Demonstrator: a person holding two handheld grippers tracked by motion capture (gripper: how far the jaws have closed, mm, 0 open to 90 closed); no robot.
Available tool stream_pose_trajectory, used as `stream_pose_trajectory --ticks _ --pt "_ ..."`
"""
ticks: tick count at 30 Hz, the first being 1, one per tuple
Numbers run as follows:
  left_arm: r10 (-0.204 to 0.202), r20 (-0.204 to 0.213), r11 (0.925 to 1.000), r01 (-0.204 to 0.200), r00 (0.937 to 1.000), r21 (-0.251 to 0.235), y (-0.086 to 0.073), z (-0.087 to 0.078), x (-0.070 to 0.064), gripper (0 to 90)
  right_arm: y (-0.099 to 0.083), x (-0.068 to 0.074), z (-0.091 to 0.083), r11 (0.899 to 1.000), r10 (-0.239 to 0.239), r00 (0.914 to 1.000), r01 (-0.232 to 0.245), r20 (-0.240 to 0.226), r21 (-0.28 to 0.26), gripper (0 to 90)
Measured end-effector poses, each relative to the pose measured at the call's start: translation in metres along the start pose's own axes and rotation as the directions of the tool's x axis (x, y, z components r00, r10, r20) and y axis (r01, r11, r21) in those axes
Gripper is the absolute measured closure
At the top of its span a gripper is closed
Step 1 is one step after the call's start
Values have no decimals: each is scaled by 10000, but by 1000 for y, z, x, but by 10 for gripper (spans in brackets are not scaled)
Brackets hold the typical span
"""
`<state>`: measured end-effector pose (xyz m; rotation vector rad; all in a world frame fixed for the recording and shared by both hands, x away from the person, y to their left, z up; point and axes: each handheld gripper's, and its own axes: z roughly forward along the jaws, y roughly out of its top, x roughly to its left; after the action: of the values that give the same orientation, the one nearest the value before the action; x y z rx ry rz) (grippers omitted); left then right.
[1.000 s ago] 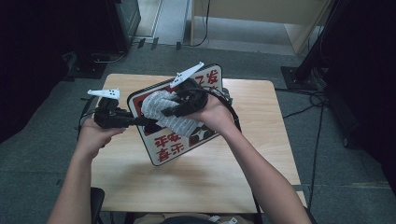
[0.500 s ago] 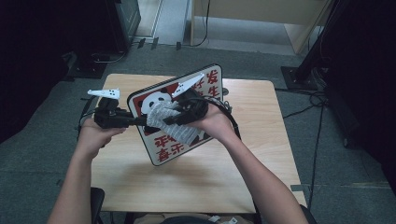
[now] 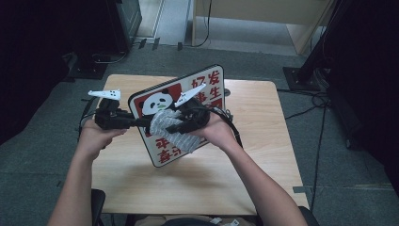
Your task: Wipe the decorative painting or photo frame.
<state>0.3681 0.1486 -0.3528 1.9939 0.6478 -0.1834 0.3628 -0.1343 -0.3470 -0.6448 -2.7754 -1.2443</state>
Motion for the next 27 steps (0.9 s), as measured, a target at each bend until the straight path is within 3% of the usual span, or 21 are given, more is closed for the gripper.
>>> stream_pose_trajectory --ticks 27 --pt "2 13 10000 -2 10000 -16 0 0 0 764 -40 -1 28 9995 205 9996 -200 -210 228 667"
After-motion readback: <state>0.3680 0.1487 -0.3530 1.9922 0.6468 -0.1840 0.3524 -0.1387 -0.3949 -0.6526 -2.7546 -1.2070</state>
